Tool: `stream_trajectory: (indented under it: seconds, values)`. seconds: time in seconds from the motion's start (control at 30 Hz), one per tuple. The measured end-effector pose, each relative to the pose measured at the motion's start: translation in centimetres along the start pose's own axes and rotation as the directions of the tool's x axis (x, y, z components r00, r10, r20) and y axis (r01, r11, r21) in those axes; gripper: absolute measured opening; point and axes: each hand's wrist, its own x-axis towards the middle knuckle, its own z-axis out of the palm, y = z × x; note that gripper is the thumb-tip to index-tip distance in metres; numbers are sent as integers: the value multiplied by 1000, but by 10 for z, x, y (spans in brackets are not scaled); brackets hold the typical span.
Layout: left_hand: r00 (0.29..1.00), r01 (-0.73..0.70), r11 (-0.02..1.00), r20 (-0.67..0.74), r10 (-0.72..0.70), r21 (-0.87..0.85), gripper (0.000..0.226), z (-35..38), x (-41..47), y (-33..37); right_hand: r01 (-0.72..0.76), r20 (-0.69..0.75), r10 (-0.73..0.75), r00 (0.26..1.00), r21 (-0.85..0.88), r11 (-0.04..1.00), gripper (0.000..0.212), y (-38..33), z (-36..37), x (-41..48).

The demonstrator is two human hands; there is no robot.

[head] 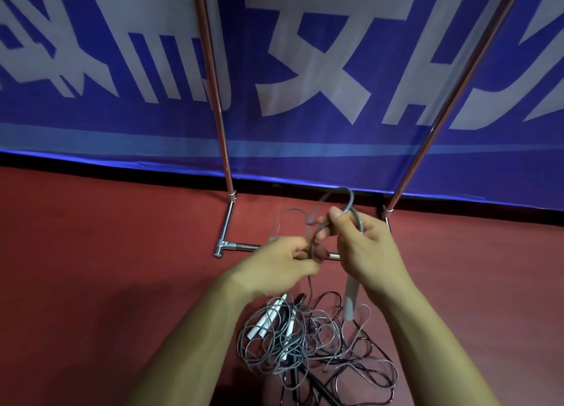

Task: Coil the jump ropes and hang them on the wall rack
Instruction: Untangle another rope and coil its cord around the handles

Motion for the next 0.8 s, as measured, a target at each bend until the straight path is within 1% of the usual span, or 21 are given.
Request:
stream_trajectory:
  seconds: [0.07,0.1,0.13,0.17,0.27,0.33,0.4,0.43,0.47,0.53,0.6,0.63,0.7,0.73,0.77,0.8]
  values:
    - [990,57,993,-135,-43,99,42,-2,1,-5,-11,-23,12,1000,32,999,31,1,-2,1]
    - [973,80,984,-225,-43,157,48,-5,1,-7,-19,-30,21,999,71,997,31,0,-3,2]
    - [959,102,973,-279,-41,208,51,-7,-1,-6,-31,-29,34,999,120,992,30,0,-4,3]
    - [957,113,967,-285,-44,230,53,-9,-1,-7,-43,-14,46,999,176,983,30,-1,-5,3]
    - [984,120,961,-155,-83,248,53,-2,2,-10,-69,67,50,996,328,942,29,-5,-4,1]
    - [988,125,951,-126,-93,284,42,4,6,-11,-65,103,27,994,384,921,29,-11,-2,-2]
    - [991,96,943,-121,-60,320,26,4,8,-9,-55,114,8,993,416,908,28,-15,-1,-4]
    - [990,84,938,-136,-40,336,23,4,9,-8,-50,121,-1,993,413,909,28,-16,-3,-4]
    - [984,79,940,-175,-21,332,25,3,10,-6,-44,128,-6,992,384,922,26,-15,-5,-3]
    - [956,51,965,-292,26,255,31,1,10,0,-42,154,7,988,227,973,20,-10,-7,-2]
    - [910,-38,997,-410,62,65,32,-1,11,6,-40,201,40,979,-5,999,29,0,-9,-2]
    - [892,-85,995,-450,53,-51,31,-2,9,10,-24,241,51,969,-113,993,29,5,-8,-3]
    - [886,-143,955,-463,7,-260,31,-2,7,18,49,302,63,951,-348,936,14,14,-6,-3]
    - [890,-161,927,-456,-12,-339,30,-2,6,24,82,317,77,945,-460,884,12,19,-5,-3]
    - [890,-181,895,-455,-28,-408,29,-2,4,28,91,318,103,943,-541,836,22,22,-5,-2]
    - [886,-204,858,-462,-44,-472,28,-2,2,33,73,292,124,948,-582,810,30,25,-5,0]
